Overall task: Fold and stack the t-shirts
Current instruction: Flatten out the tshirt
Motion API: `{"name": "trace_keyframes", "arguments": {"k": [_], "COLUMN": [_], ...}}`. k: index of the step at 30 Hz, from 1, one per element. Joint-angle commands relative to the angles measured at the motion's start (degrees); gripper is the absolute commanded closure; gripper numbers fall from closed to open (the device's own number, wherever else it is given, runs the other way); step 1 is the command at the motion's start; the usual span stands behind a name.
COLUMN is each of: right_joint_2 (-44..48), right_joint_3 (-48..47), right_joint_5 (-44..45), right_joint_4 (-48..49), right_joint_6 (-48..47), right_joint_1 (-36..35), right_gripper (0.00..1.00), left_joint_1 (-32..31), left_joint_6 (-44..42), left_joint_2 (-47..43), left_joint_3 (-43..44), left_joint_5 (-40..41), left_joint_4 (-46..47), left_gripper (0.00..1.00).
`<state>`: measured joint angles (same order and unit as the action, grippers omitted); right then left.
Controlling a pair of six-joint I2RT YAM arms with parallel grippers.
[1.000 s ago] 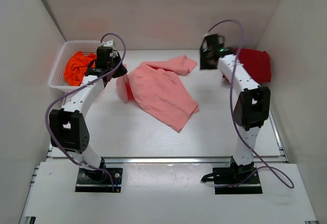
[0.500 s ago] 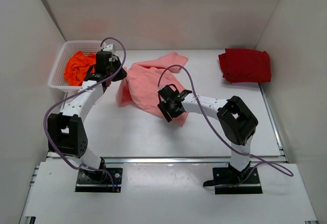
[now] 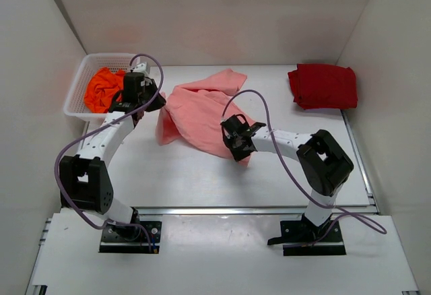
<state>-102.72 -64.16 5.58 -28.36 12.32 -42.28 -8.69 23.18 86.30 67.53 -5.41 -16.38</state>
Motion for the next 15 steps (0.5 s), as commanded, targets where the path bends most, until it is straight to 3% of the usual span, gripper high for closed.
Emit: {"name": "trace_keyframes", "arguments": {"k": [1,6,12,15], "right_joint_2": [3.64,15.85,29.65,36.42], "right_joint_3": [2.54,-4.72,-21.33,-24.78], "right_joint_5": [-3.31,3.28,11.01,16.62], "right_joint_4": [-1.26,-6.17,-9.6,-7.42], "right_joint_6": [2.98,2.45,-0.54,-2.29], "right_joint_1": [1.94,6.41,11.08,10.99], "right_gripper": [1.0,1.0,1.0,1.0], "left_joint_1": [0.95,0.17,0.52,-0.71], "left_joint_6": [0.55,-0.68,-5.5,-7.79], "left_joint_2": [-5.08,-9.91,-14.4,-17.91], "left_joint_3": [-1.08,3.74,19.98,24.83], "left_joint_5": [-1.27,1.19,-1.0,-1.79], "left_joint_4": [0.91,-0.58,-5.84,-7.44], "left_gripper": [1.0,1.0,1.0,1.0]}}
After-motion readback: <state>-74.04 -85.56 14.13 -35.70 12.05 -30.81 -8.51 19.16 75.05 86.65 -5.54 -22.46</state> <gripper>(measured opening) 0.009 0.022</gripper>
